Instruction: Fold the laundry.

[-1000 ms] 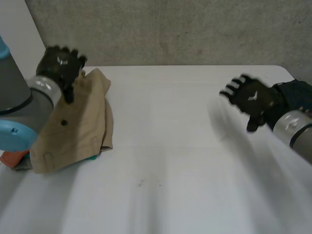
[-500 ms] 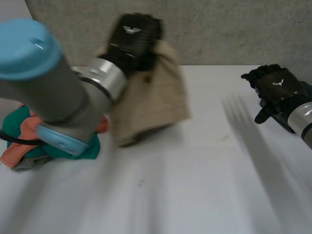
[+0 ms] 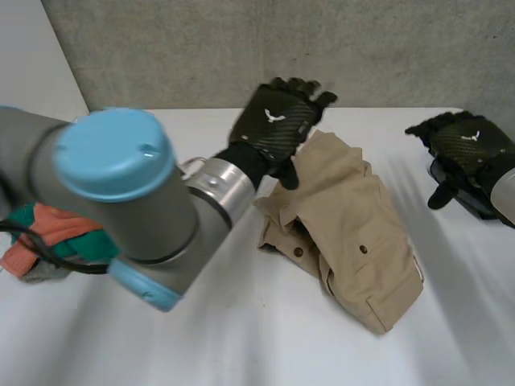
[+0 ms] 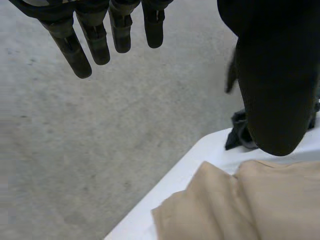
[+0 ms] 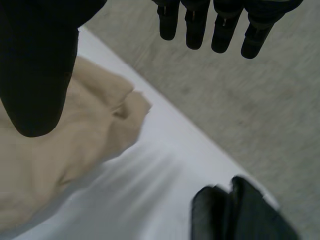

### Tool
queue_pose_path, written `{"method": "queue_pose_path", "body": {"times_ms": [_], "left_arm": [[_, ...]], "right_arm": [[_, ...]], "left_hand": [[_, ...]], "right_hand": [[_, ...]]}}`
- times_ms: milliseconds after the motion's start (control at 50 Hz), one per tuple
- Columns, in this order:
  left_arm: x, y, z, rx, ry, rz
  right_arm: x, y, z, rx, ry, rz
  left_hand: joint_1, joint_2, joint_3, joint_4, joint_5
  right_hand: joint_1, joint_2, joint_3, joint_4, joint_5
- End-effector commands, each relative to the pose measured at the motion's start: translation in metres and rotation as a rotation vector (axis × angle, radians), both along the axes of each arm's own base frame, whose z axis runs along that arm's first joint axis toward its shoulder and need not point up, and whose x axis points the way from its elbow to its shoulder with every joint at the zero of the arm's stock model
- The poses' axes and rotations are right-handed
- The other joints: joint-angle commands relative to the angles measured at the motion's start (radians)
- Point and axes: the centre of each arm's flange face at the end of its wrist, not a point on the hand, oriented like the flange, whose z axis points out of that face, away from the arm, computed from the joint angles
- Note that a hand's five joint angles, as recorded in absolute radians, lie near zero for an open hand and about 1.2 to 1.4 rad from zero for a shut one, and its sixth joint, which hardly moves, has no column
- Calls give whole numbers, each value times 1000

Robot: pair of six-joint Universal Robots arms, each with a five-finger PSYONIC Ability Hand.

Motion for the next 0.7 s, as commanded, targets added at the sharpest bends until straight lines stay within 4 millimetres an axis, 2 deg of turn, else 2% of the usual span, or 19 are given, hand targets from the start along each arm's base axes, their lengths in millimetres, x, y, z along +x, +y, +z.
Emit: {"method": "queue_pose_path", "body": {"times_ms": [20,60,120,160,300,400,440,460,520,540,580,620,700], "left_arm": [[25,11,-4,29,-54,27],[28,9,-13,51,-89,33],[29,6,-27,60,-159,28],[23,1,-48,61,-223,6],[4,-16,-81,26,-302,-48],[-10,-22,-107,50,-317,-90],[-13,-22,-115,57,-326,-99],[-16,-24,-121,63,-332,-95],[-19,-26,-127,67,-334,-94],[-20,-27,-130,66,-335,-93],[-21,-29,-130,62,-333,-92],[-21,-31,-128,57,-326,-83],[-19,-35,-119,46,-314,-43]], "right_arm": [[-2,35,-7,316,41,2],[-1,41,-12,368,31,-1],[-2,51,-28,446,-18,-28],[1,63,-43,492,-58,-40],[22,105,-60,461,-100,18],[28,111,-74,410,-83,-18],[30,111,-75,378,-69,-37],[32,111,-76,351,-57,-53],[35,110,-77,314,-42,-75],[36,109,-80,308,-34,-81],[38,108,-87,322,-21,-85],[42,107,-100,353,-6,-77],[48,100,-101,332,-14,-69]], "left_hand": [[9,-6,-13,-2,-21],[9,-6,-13,-2,-21],[9,-6,-13,-2,-21],[12,-3,-10,1,-18],[32,18,11,21,2],[94,79,72,83,64],[184,170,163,174,154],[333,319,312,322,303],[621,607,600,610,591],[791,777,769,780,761],[924,910,902,913,894],[1179,1165,1158,1168,1149],[1206,1192,1185,1195,1176]], "right_hand": [[-54,-40,-37,-37,-48],[-54,-40,-37,-37,-48],[-54,-40,-37,-37,-48],[-54,-40,-37,-37,-48],[-54,-40,-37,-37,-48],[-54,-40,-37,-37,-48],[-54,-40,-37,-37,-48],[-29,-16,-13,-13,-24],[94,108,111,111,99],[179,193,195,196,184],[297,310,313,313,302],[528,542,545,545,534],[969,982,985,986,974]]}}
